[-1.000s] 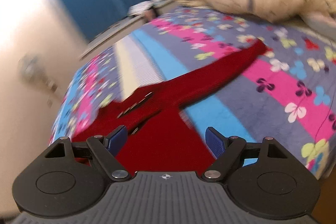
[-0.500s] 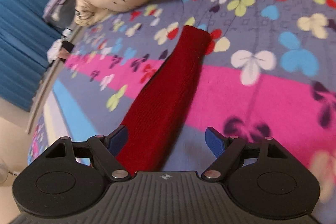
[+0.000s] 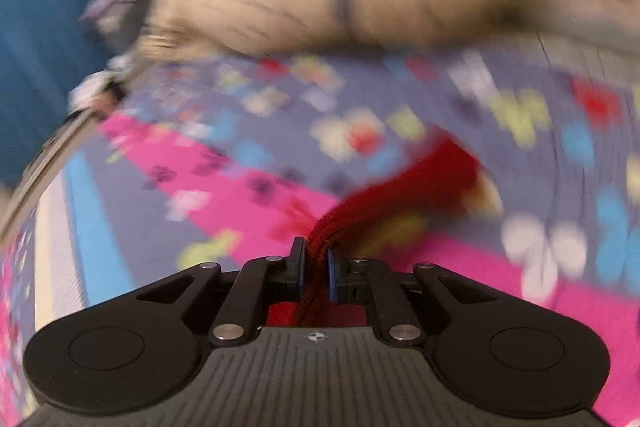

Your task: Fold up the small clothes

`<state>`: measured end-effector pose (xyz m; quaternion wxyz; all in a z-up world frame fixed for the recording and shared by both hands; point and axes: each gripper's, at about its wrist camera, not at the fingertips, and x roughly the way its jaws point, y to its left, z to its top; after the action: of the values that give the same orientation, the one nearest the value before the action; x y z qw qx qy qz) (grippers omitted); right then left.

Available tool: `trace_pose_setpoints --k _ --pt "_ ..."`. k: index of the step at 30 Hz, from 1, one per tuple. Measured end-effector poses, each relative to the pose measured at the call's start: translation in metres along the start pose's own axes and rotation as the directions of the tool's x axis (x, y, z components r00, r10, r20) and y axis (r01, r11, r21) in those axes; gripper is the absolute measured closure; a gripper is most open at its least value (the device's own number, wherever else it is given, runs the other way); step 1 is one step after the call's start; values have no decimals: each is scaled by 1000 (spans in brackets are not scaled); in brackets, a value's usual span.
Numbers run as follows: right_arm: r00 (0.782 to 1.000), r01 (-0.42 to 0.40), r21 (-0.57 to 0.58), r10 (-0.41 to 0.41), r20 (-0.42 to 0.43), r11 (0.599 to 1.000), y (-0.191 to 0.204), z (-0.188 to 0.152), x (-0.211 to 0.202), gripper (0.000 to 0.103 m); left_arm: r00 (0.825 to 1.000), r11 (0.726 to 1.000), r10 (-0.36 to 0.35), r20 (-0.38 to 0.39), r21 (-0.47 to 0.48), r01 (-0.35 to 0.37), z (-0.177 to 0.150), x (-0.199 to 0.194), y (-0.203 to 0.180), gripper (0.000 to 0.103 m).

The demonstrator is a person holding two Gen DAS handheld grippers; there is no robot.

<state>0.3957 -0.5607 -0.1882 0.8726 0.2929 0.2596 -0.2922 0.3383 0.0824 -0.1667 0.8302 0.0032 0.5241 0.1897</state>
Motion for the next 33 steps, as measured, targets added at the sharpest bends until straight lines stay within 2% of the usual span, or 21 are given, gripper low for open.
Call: trace_pose_setpoints --k 2,3,5,7,9,10,11,12,14,15,16,17,19,21,24,25,27,28,31,32,33 --pt "992 -79 -176 94 80 981 51 -8 -41 92 1000 1000 -18 5 -11 18 2 0 8 0" --pt "981 -121 -273 156 111 954 80 -19 -65 92 1000 1000 -24 8 -16 24 3 0 11 0" --pt "942 -212 -467 307 135 858 140 -58 -119 92 999 999 -32 22 -27 33 5 -2 20 0" --pt "884 -317 -607 460 89 728 189 -111 -168 92 998 998 -43 38 -38 44 7 -4 30 0" --pt "820 -430 -699 571 -38 571 226 -176 -202 89 997 998 -46 58 -47 49 10 -4 39 0" --pt "785 -504 -722 600 -153 474 241 -213 -211 86 996 997 -49 69 -49 52 12 -4 43 0" --pt "762 -561 -732 588 -273 386 251 -247 -213 72 996 997 -54 77 -46 57 13 -3 46 0" --pt "757 -596 -733 533 -377 328 257 -281 -211 56 995 997 -59 79 -46 62 14 -2 49 0" --pt "759 -637 -728 375 -533 254 252 -331 -201 49 990 993 -102 94 -53 108 18 -1 55 0" --pt "765 -634 -732 345 -544 250 244 -336 -200 49 987 989 -126 101 -60 132 20 0 57 0" --pt "767 -631 -728 351 -537 267 233 -330 -201 47 981 984 -158 116 -67 167 23 0 58 0" --pt "771 -629 -718 356 -528 298 223 -316 -200 44 974 977 -190 127 -70 200 26 2 56 0" --pt "788 -613 -685 363 -497 393 207 -277 -195 41 957 961 -258 131 -67 268 36 6 46 0" --pt "821 -571 -658 364 -440 491 192 -237 -183 40 947 952 -293 129 -54 302 47 13 30 0" --pt "902 -430 -669 321 -290 605 180 -190 -151 41 952 957 -289 101 16 288 64 24 -5 0" --pt "918 -392 -673 308 -248 628 179 -179 -138 44 950 955 -296 103 61 291 68 26 -18 0" --pt "941 -334 -693 263 -211 638 183 -167 -109 82 954 952 -284 98 143 269 74 31 -44 0" --pt "949 -313 -707 244 -201 634 187 -165 -96 88 959 951 -271 78 177 254 75 39 -57 0" --pt "951 -309 -670 222 -215 675 203 -159 -53 88 981 957 -194 29 225 183 73 72 -78 0" --pt "952 -304 -648 196 -236 698 206 -160 -37 88 981 958 -191 28 224 180 70 82 -78 0" --pt "956 -280 -643 146 -254 713 208 -164 -20 89 972 957 -235 29 182 226 71 88 -71 0"
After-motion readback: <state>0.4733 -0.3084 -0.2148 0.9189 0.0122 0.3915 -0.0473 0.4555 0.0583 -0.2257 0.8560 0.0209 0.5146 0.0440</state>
